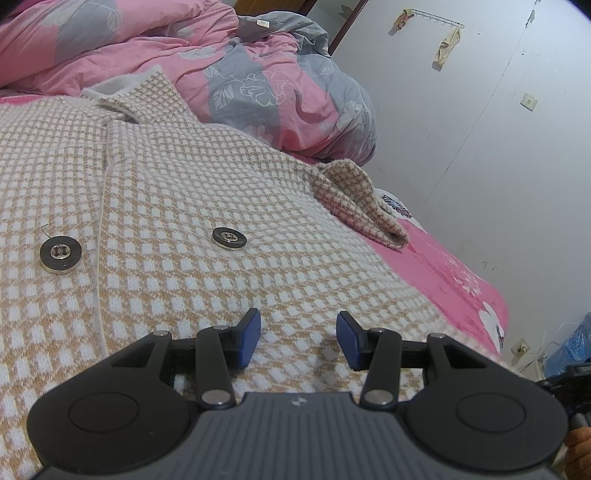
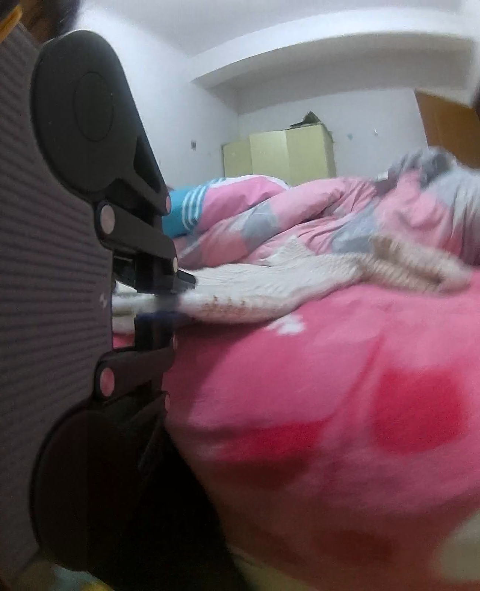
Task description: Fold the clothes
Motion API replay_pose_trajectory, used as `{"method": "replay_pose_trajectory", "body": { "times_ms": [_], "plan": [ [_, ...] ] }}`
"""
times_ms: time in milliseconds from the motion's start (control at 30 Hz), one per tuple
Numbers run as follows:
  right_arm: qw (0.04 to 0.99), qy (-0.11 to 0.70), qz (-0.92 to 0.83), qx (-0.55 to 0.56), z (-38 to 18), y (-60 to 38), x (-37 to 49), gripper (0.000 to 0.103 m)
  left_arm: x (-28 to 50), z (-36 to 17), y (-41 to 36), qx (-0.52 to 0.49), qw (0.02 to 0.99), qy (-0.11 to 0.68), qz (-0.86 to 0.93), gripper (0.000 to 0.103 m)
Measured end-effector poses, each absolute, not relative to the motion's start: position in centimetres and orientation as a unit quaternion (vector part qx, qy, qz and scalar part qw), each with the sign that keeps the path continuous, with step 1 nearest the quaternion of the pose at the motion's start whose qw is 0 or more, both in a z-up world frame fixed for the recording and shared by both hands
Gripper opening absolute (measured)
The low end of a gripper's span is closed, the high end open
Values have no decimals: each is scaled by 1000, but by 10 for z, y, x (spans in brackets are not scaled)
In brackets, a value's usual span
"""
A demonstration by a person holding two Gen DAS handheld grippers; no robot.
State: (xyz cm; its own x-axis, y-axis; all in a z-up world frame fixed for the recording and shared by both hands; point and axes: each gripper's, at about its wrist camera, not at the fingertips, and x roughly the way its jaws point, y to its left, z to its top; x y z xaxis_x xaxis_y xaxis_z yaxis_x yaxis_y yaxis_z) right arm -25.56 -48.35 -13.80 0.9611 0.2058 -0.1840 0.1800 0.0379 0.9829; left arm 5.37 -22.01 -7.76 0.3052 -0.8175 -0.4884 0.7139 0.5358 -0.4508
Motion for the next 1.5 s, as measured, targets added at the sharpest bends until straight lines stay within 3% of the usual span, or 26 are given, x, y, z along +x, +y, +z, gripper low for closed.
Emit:
{"method": "replay_pose_trajectory", "body": {
  "times_ms": [200, 267, 400, 567, 767, 800, 867, 967, 1100, 1300, 1500],
  "plan": [
    [860, 245, -65, 443, -99, -461, -240, 6, 53, -77, -220, -74, 804, 347, -476, 47],
    [854, 237, -59, 459, -108, -468, -246, 6, 53, -77, -220, -74, 805, 347, -476, 47],
    [851, 221, -102, 465, -96, -483, -276, 23, 53, -78, -220, -73, 805, 347, -476, 47],
    [894, 196, -141, 377, -61, -469, -289, 23, 52, -78, -221, -72, 806, 347, -475, 47],
    [924, 244, -67, 285, -62, -436, -209, 22, 49, -77, -224, -62, 809, 347, -471, 47],
    [917, 271, -69, 283, -71, -439, -199, 15, 49, -76, -224, -61, 809, 348, -470, 47],
    [906, 297, -74, 292, -73, -445, -188, 12, 49, -73, -223, -61, 808, 354, -467, 47],
    [914, 300, -78, 261, -40, -440, -176, 18, 51, -63, -217, -68, 806, 358, -465, 50],
    [929, 292, -60, 217, 13, -435, -147, 18, 69, -45, -216, -85, 810, 348, -465, 50],
    [944, 287, -17, 164, 59, -447, -23, 18, 118, -59, -236, -66, 839, 326, -431, 51],
    [941, 312, -36, 129, 19, -475, 109, 18, 139, -102, -227, -106, 826, 354, -426, 48]
  ]
}}
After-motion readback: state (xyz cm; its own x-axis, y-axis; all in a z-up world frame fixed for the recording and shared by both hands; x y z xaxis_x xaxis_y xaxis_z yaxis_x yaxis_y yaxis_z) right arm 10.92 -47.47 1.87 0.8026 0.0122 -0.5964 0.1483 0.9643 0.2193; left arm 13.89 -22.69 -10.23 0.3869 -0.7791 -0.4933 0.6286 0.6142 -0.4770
